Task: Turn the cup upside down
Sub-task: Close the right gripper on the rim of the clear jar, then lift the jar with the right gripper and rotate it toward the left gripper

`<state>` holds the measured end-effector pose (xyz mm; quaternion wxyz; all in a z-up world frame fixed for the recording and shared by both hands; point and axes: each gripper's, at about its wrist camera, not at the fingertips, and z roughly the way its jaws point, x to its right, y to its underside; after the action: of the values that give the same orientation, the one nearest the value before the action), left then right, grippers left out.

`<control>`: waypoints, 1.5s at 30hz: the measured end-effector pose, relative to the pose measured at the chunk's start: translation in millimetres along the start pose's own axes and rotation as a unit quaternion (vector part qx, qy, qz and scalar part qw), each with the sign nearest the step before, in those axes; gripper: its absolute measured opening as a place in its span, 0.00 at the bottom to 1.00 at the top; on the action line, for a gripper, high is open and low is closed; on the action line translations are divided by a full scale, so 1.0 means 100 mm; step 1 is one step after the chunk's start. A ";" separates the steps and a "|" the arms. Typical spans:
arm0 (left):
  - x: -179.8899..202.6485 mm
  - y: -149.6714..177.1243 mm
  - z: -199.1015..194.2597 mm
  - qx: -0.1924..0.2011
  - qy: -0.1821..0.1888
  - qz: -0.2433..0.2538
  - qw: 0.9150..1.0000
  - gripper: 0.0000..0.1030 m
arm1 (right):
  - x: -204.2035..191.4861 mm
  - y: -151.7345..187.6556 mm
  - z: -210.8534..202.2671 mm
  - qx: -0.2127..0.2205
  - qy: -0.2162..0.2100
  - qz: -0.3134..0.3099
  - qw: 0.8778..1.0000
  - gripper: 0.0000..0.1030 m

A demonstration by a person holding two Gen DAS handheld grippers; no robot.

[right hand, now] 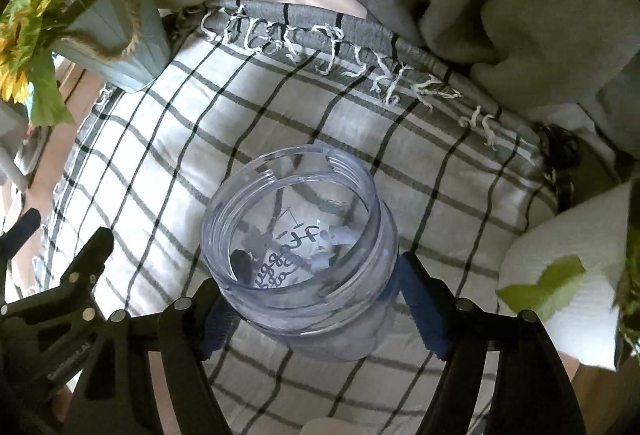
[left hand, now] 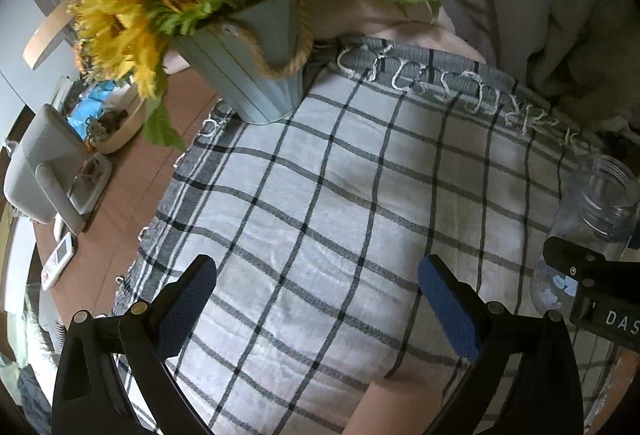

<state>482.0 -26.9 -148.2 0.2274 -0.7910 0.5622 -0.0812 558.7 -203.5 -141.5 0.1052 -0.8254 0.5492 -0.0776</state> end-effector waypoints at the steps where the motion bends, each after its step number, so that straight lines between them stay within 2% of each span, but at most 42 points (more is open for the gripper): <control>1: -0.03 0.02 -0.04 0.003 0.004 0.001 1.000 1.00 | -0.08 0.03 0.01 0.001 0.001 -0.002 1.000 0.72; 5: -0.13 0.09 -0.24 0.027 0.013 0.007 1.000 1.00 | -0.22 0.08 -0.11 -0.009 -0.007 -0.005 1.000 0.72; 11: -0.34 0.26 -0.59 0.061 0.043 0.029 0.997 1.00 | -0.44 0.41 -0.58 0.020 -0.011 0.008 1.000 0.72; 19: -0.88 0.67 -0.97 0.123 0.008 0.086 0.989 1.00 | -0.90 1.04 -1.00 0.048 -0.056 0.068 0.995 0.73; 23: -1.28 0.90 -0.99 0.133 -0.014 0.082 0.988 1.00 | -1.23 1.31 -1.00 0.048 -0.085 0.088 0.991 0.73; 26: -1.55 1.04 -0.92 0.122 -0.016 0.076 0.990 1.00 | -1.44 1.43 -0.88 0.039 -0.105 0.102 0.988 0.73; 31: -1.98 1.28 -0.65 0.082 -0.025 0.070 0.994 1.00 | -1.84 1.56 -0.50 0.001 -0.156 0.122 0.980 0.73; 35: -2.23 1.38 -0.48 0.052 -0.026 0.048 0.997 1.00 | -2.16 1.59 -0.23 -0.038 -0.181 0.121 0.975 0.73; 43: -2.53 1.35 -0.22 0.025 -0.054 0.021 0.998 1.00 | -2.36 1.53 0.36 -0.092 -0.240 0.181 0.949 0.73; 45: -2.55 1.33 -0.17 0.023 -0.059 0.020 0.998 1.00 | -2.36 1.47 0.42 -0.094 -0.241 0.184 0.948 0.73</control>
<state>271.6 169.9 -160.1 0.2800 -0.7777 0.5613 -0.0429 347.2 -37.2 -222.9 0.1692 -0.7099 0.6550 0.1961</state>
